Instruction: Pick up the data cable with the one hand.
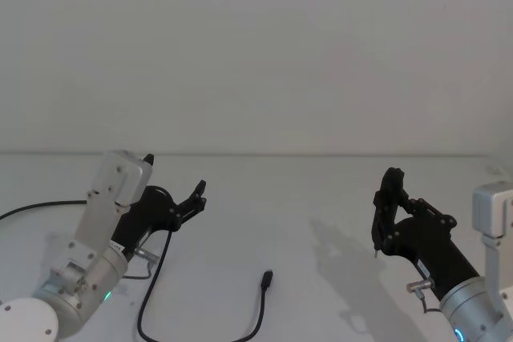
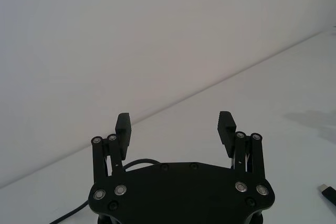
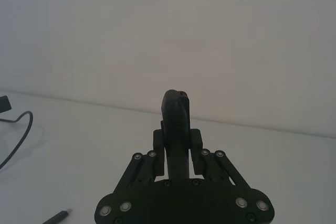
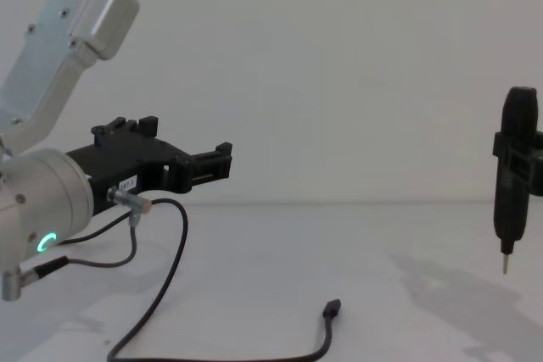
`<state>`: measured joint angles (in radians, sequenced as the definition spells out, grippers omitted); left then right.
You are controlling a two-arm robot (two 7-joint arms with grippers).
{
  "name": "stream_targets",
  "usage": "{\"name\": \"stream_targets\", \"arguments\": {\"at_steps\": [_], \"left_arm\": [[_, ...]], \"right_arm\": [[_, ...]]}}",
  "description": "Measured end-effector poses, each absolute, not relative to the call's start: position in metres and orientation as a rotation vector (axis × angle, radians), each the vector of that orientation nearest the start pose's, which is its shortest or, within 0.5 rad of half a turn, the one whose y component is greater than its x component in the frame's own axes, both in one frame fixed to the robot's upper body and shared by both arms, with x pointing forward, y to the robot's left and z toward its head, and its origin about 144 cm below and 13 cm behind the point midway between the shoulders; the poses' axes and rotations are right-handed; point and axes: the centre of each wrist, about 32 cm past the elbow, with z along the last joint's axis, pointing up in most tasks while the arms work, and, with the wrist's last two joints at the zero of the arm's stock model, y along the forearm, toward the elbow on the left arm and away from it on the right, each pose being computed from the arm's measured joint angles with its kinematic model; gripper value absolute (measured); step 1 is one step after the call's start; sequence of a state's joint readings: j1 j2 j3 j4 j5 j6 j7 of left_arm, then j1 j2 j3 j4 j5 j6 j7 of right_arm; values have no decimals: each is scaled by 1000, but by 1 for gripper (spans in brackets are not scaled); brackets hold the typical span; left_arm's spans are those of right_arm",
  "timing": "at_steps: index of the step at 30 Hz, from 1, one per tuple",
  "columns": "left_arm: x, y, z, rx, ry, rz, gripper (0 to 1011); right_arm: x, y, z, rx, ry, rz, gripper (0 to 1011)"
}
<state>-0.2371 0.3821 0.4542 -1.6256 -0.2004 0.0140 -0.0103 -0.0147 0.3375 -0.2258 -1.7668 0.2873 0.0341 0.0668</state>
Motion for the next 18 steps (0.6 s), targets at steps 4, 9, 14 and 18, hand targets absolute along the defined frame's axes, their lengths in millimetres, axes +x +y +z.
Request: {"name": "stream_targets", "arguments": {"at_steps": [4, 9, 14, 18], "left_arm": [[492, 198, 1204, 62, -267, 1124, 1001], [492, 198, 1204, 61, -267, 1124, 1001], [492, 198, 1204, 61, -267, 1124, 1001], [492, 198, 1204, 61, -268, 1124, 1001]], "right_arm": [[443, -237, 1189, 26, -75, -1229, 284], [443, -237, 1189, 26, -75, -1229, 284], [443, -237, 1189, 26, -75, -1229, 284], [443, -237, 1189, 26, -75, -1229, 283]]}}
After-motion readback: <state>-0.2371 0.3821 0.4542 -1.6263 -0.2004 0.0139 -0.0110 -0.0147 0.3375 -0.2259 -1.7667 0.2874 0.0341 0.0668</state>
